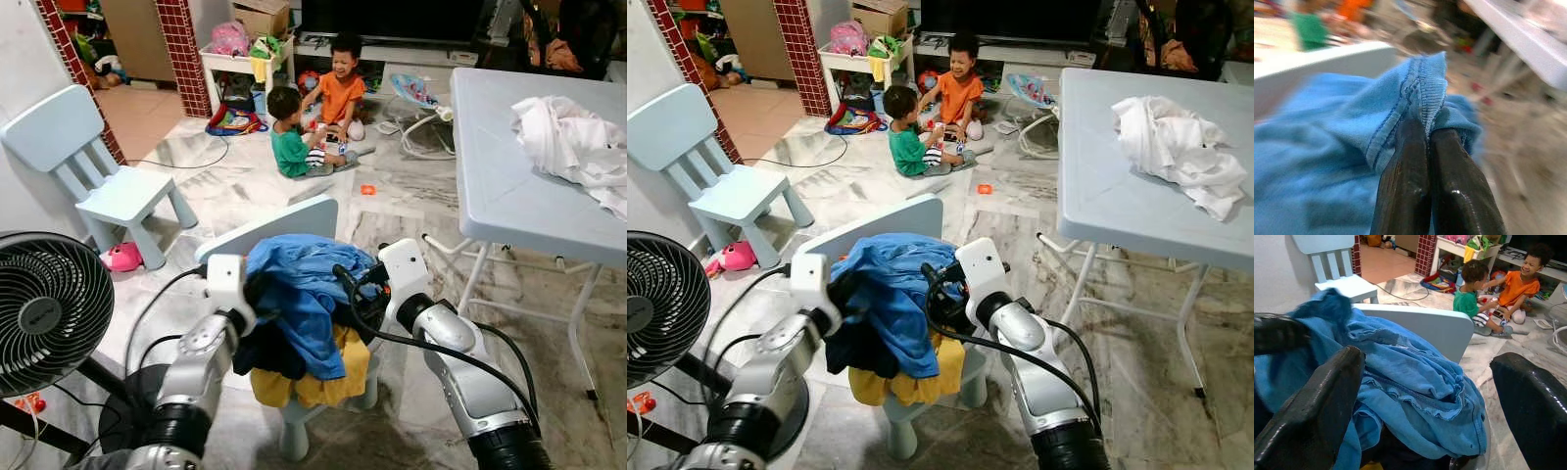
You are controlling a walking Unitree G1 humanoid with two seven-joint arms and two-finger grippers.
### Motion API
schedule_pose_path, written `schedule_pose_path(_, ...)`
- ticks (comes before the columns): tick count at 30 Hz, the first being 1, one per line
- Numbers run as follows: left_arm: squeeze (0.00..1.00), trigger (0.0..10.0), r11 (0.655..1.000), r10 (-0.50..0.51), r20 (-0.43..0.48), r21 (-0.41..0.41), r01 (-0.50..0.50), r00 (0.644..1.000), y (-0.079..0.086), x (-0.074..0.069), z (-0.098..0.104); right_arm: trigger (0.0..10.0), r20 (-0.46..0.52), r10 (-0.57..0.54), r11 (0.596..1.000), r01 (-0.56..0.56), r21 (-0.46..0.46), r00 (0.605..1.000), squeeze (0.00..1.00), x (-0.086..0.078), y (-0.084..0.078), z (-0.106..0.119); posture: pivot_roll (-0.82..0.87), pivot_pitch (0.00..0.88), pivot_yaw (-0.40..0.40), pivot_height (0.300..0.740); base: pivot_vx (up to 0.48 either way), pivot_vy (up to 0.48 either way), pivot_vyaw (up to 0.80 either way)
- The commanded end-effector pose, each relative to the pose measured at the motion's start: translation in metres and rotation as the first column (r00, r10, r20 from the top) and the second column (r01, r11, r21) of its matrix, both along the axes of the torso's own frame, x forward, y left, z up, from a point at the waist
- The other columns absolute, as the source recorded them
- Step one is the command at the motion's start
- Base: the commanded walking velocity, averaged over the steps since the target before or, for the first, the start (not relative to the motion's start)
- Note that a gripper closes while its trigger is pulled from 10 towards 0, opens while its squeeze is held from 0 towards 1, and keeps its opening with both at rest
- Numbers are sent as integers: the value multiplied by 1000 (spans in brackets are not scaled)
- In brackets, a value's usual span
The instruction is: Hang hanger
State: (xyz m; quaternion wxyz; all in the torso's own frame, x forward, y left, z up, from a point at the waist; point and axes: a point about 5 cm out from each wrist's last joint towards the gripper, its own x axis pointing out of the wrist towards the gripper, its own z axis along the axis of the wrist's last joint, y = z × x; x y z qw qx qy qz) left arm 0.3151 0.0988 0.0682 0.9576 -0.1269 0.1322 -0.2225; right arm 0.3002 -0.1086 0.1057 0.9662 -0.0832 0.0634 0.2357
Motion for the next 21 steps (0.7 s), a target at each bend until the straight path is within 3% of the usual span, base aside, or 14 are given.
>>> schedule_pose_path(1, 0, 0, 995, -98, -26, 27, 99, 995, -12, -3, -2, 10000, 20, -3, 1000, 3, -2, 1000, 0, 2, 1, 4, -106, 12, -7, 736, 0, 0, 0)
schedule_pose_path(2, 0, 824, 991, -123, -45, 48, 125, 991, -15, -5, -5, 10000, 22, -4, 1000, 4, -4, 1000, 0, 2, 0, 4, -106, 12, -7, 736, 0, 0, 0)
schedule_pose_path(3, 0, 824, 989, -133, -55, 61, 136, 990, -16, -7, -8, 10000, 23, -4, 1000, 4, -4, 1000, 0, 2, 0, 4, -106, 12, -7, 736, 0, 0, 0)
schedule_pose_path(4, 0, 8706, 986, -142, -83, 72, 148, 986, -17, -10, -12, 10000, 23, -6, 1000, 6, -6, 1000, 0, 2, -1, 4, -111, 14, -3, 736, 0, 0, 0)
schedule_pose_path(5, 0, 8706, 985, -148, -103, 78, 156, 984, -17, -12, -14, 10000, 24, -8, 1000, 8, -7, 1000, 0, 2, -1, 4, -111, 14, -3, 736, 0, 0, 0)
schedule_pose_path(6, 0, 9686, 985, -135, -103, 94, 145, 985, -14, -13, -16, 10000, 24, -9, 1000, 9, -9, 1000, 0, 1, -2, 4, -111, 14, -3, 736, 0, 0, 0)
schedule_pose_path(7, 0, 10000, 986, -123, -104, 103, 134, 987, -11, -14, -16, 10000, 23, -10, 1000, 10, -10, 1000, 0, 1, -3, 3, -110, 13, -3, 736, 0, 0, 0)
schedule_pose_path(9, 0, 10000, 989, -67, -62, 126, 74, 996, 1, -14, -11, 10000, 22, -9, 1000, 9, -15, 1000, 0, 0, -3, 2, -105, 11, -5, 736, 0, 0, 0)
schedule_pose_path(14, 0, 10000, 995, 50, 20, 87, -52, 999, 29, -19, -1, 10000, 18, 4, 1000, -4, -14, 1000, 0, 0, -1, 1, -79, 8, -16, 736, 0, 0, 0)
schedule_pose_path(18, 0, 10000, 973, 173, 25, 153, -175, 985, 57, -26, -6, 10000, -12, 59, 998, -59, -15, 998, 0, -2, 3, -1, -67, 6, -25, 736, 0, 0, 0)
schedule_pose_path(19, 1000, 10000, 969, 191, 19, 155, -192, 981, 60, -28, -7, 10000, -32, 84, 996, -85, -28, 996, 0, -4, 3, -4, -65, 7, -27, 736, 0, 0, 0)
schedule_pose_path(21, 1000, 10000, 964, 210, 9, 166, -209, 978, 64, -32, -10, 10000, -89, 143, 986, -150, -71, 986, 0, -11, 0, -12, -66, 7, -30, 736, 0, 0, 0)
